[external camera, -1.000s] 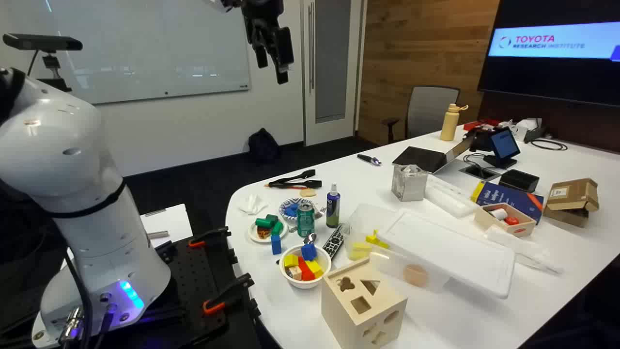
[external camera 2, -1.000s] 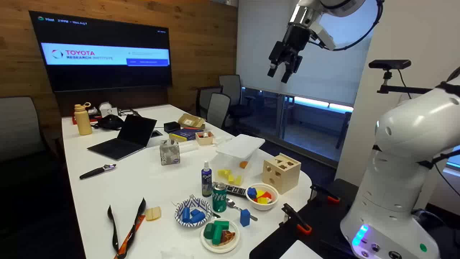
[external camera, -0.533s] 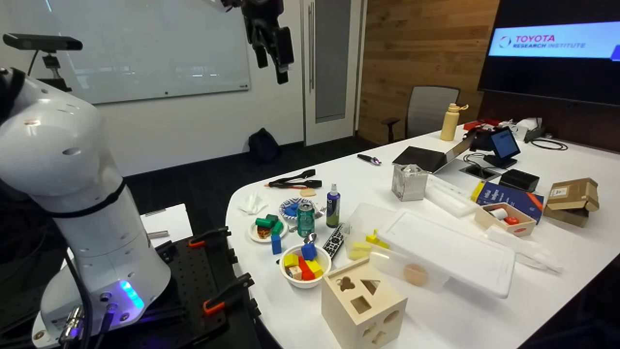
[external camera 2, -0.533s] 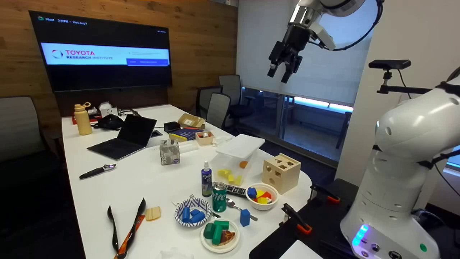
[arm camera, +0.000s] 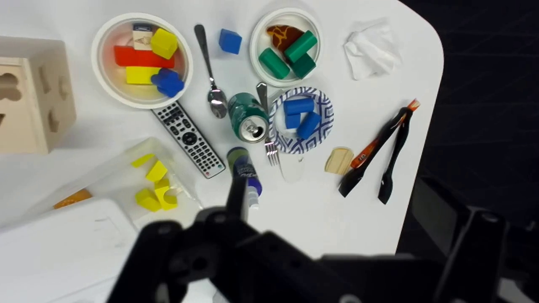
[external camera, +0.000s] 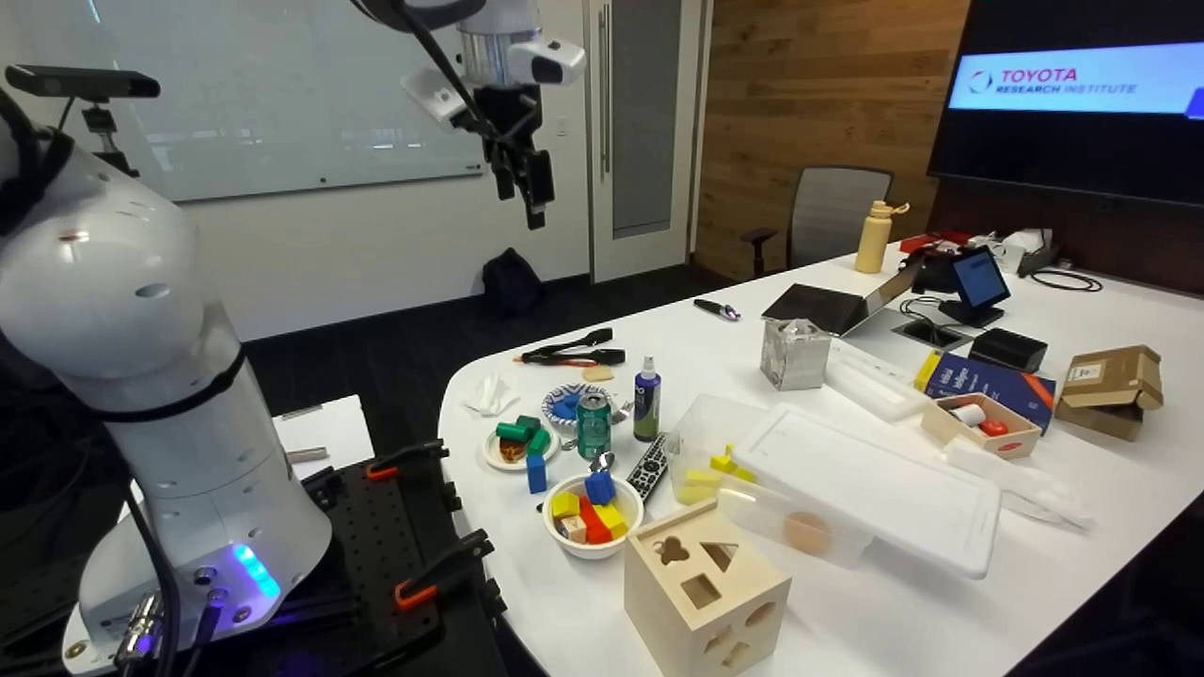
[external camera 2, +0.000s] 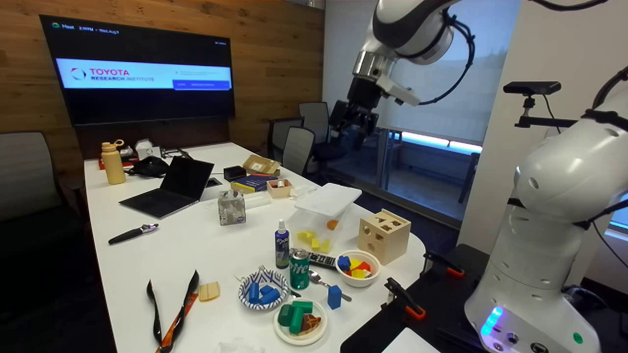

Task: Use the napkin to wipe the white cap of the blue bottle

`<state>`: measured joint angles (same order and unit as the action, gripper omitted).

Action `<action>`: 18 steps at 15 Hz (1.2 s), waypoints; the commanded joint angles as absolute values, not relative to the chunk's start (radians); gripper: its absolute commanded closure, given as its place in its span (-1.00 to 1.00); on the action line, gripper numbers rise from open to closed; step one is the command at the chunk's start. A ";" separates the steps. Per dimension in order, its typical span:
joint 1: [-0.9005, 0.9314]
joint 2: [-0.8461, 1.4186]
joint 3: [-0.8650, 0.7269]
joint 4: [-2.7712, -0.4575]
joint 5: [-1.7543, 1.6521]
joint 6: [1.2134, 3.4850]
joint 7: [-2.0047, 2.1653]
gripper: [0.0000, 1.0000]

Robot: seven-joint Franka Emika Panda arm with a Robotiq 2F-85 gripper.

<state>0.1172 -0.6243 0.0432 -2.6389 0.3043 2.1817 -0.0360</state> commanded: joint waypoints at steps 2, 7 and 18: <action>0.246 -0.389 0.168 -2.647 0.419 2.441 0.048 -1.00; 0.331 -0.058 0.288 -2.567 0.425 2.671 0.138 -1.00; 0.473 0.511 0.267 -2.349 0.276 2.903 0.437 -1.00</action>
<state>0.4015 0.4066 0.3214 -2.4372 0.3317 2.8872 0.3599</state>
